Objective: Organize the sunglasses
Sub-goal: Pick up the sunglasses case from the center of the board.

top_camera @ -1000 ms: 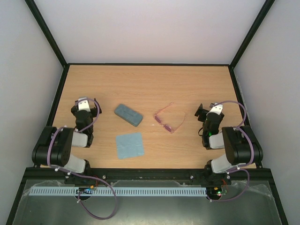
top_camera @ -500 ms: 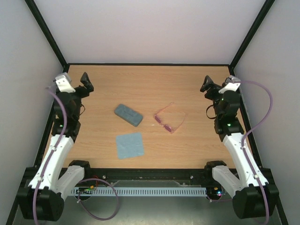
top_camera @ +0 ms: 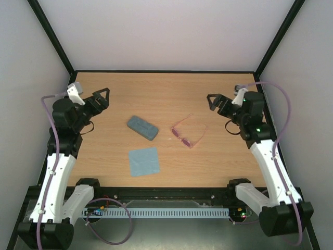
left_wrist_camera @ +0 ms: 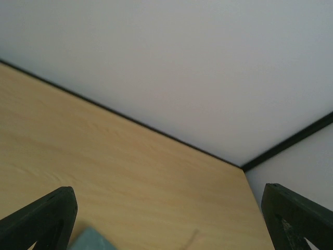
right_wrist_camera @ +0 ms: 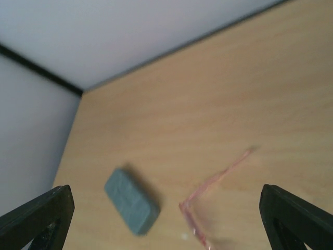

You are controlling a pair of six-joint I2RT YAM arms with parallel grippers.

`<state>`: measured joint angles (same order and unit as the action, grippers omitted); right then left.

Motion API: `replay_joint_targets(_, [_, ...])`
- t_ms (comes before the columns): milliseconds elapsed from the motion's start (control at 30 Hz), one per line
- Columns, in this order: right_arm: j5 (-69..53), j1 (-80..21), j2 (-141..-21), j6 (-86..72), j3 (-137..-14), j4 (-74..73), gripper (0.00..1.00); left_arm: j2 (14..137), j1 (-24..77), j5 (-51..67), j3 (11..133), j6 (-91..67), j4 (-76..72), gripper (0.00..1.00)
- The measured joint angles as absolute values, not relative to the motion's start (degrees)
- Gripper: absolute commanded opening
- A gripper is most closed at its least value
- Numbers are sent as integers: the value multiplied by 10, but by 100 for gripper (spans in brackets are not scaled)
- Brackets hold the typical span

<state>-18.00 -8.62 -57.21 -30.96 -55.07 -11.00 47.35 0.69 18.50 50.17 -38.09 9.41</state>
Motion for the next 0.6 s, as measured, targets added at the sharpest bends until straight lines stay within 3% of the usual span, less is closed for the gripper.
replay_joint_targets(333, [-97,-306,-733,-272,-589,-175,99,521,81,191,444,-414,150,99])
replay_joint_targets(600, [-14,-426,-924,-206,-740,-201,98,457,109,134,356,-442,200,100])
